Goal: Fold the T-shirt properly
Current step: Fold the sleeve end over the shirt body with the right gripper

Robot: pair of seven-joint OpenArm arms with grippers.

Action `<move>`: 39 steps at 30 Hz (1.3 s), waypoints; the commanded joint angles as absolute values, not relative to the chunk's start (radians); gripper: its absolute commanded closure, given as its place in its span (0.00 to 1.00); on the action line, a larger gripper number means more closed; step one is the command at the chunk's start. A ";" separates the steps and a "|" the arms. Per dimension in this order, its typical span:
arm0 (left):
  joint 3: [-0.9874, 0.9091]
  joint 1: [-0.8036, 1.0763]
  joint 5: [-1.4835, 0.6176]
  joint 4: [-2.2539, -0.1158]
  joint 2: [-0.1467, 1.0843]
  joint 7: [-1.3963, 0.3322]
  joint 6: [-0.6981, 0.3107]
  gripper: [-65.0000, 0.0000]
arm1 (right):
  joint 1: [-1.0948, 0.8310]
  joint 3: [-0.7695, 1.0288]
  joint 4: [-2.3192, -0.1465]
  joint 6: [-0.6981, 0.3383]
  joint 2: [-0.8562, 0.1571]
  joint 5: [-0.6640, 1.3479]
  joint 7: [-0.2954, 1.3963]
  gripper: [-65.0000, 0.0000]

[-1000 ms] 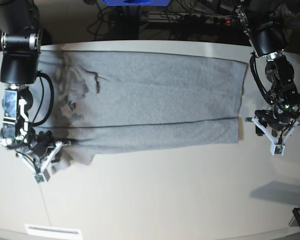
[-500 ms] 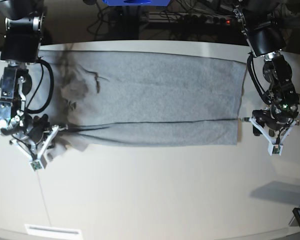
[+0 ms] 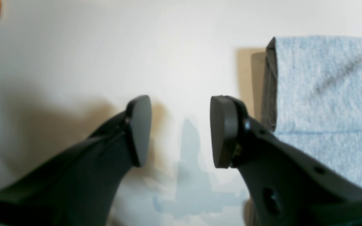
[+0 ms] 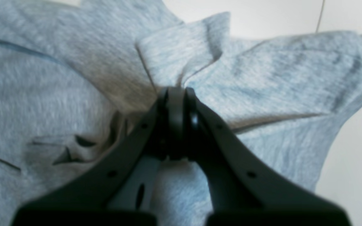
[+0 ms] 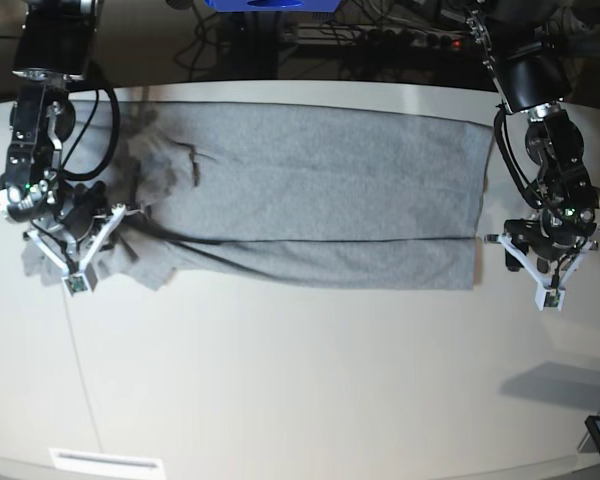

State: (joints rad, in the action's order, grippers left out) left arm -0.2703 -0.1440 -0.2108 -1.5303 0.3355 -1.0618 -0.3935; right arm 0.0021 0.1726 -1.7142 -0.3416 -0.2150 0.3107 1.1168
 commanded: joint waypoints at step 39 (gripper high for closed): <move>-0.272 -0.143 -0.202 -1.547 0.337 -1.049 -0.387 0.53 | -0.157 0.177 -1.839 -0.338 -0.236 0.312 1.099 1.00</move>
